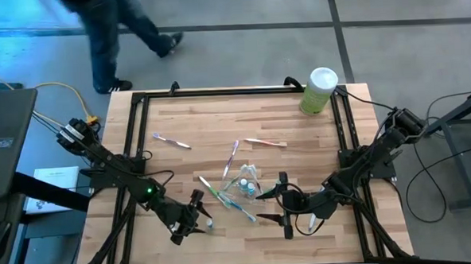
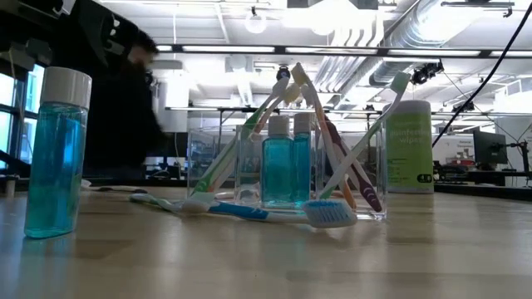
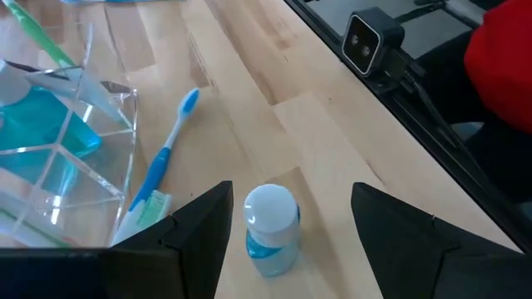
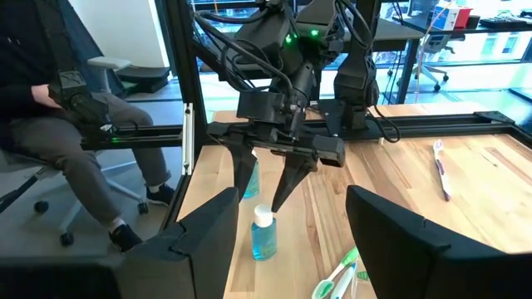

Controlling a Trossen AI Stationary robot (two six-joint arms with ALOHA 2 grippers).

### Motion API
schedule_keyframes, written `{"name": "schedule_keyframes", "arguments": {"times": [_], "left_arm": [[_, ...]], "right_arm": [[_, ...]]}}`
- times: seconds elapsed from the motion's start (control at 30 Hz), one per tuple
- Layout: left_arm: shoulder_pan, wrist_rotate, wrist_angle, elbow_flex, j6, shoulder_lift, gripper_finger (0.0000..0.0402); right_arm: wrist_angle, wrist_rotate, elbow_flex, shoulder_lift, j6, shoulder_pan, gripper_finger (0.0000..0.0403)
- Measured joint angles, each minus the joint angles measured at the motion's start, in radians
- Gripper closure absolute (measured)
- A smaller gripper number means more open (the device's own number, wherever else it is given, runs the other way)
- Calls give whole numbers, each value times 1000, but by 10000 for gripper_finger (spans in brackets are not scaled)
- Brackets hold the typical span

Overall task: Pick & Place toothbrushing station
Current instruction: Put the blue mouthwash into the transparent organizer

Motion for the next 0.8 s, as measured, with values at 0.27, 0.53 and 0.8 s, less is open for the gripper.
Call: {"name": "schedule_keyframes", "arguments": {"times": [0.27, 0.53, 0.8], "left_arm": [[49, 72, -8, -1, -26, 1, 162], [73, 120, 4, -1, -3, 87, 162], [73, 120, 32, -1, 31, 122, 191]], "right_arm": [[0, 0, 0, 0, 0, 0, 186], [0, 0, 0, 0, 0, -1, 186], [-3, -20, 0, 0, 2, -25, 186]]}}
